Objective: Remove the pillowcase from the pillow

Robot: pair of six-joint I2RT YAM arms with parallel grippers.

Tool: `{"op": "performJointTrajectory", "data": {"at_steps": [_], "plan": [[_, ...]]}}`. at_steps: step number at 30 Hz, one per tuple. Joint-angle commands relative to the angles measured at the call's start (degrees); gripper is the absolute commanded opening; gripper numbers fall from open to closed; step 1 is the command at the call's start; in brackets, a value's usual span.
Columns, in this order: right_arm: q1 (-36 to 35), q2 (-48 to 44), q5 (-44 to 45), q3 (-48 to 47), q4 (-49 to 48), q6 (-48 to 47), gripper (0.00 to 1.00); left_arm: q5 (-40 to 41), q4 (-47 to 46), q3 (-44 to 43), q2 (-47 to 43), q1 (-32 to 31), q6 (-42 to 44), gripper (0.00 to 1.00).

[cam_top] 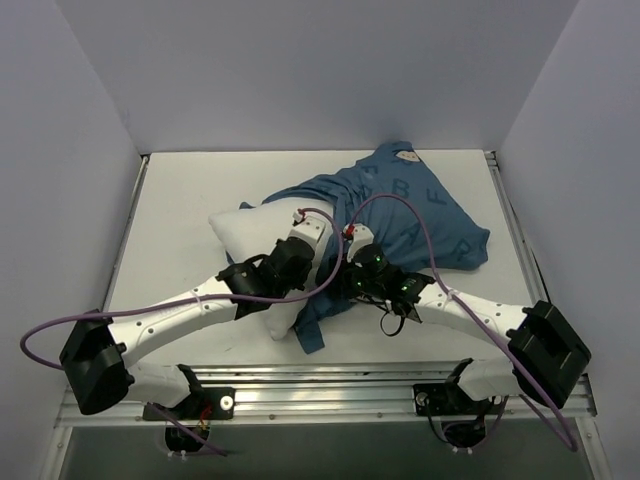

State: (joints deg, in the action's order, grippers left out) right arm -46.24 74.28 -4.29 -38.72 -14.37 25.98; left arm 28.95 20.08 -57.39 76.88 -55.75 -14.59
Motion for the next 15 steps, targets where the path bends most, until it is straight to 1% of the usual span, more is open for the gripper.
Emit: {"op": "performJointTrajectory", "data": {"at_steps": [1, 2, 5, 6, 8, 9, 12, 13, 14, 15], "plan": [[-0.4, 3.6, 4.1, -2.8, -2.3, 0.2, 0.46, -0.4, 1.2, -4.4, -3.1, 1.1, -3.5, 0.02], [-0.3, 3.9, 6.8, -3.5, -0.2, 0.0, 0.27, -1.1, 1.7, -4.6, -3.6, 1.4, -3.9, 0.02], [0.7, 3.9, 12.2, -5.8, 4.9, 0.3, 0.03, -2.1, 5.8, -5.5, -6.0, 4.1, -5.8, 0.02], [2.1, 3.4, 13.2, -6.2, 6.1, 0.4, 0.01, -3.7, 8.0, -6.1, -6.7, 5.1, -6.3, 0.02], [4.5, 1.4, 15.1, -6.5, 9.3, 0.9, 0.00, -5.5, 10.1, -6.3, -8.3, 8.5, -6.9, 0.02], [8.3, 0.6, 15.1, -6.6, 10.2, 1.1, 0.00, -7.4, 12.0, -6.3, -10.2, 9.6, -7.1, 0.02], [14.7, -2.3, 14.7, -7.6, 14.0, 1.3, 0.00, -10.2, 15.7, -6.2, -14.8, 13.8, -8.0, 0.02], [18.3, -3.1, 15.4, -9.2, 14.9, 1.2, 0.00, -11.8, 16.7, -5.8, -16.1, 15.5, -8.2, 0.02], [19.7, -3.4, 16.0, -10.1, 17.9, 1.2, 0.00, -12.5, 17.7, -5.6, -17.4, 16.3, -8.4, 0.02], [21.2, -3.4, 16.6, -11.1, 18.8, 1.3, 0.00, -13.0, 19.5, -5.3, -20.2, 17.0, -9.0, 0.02]]}}
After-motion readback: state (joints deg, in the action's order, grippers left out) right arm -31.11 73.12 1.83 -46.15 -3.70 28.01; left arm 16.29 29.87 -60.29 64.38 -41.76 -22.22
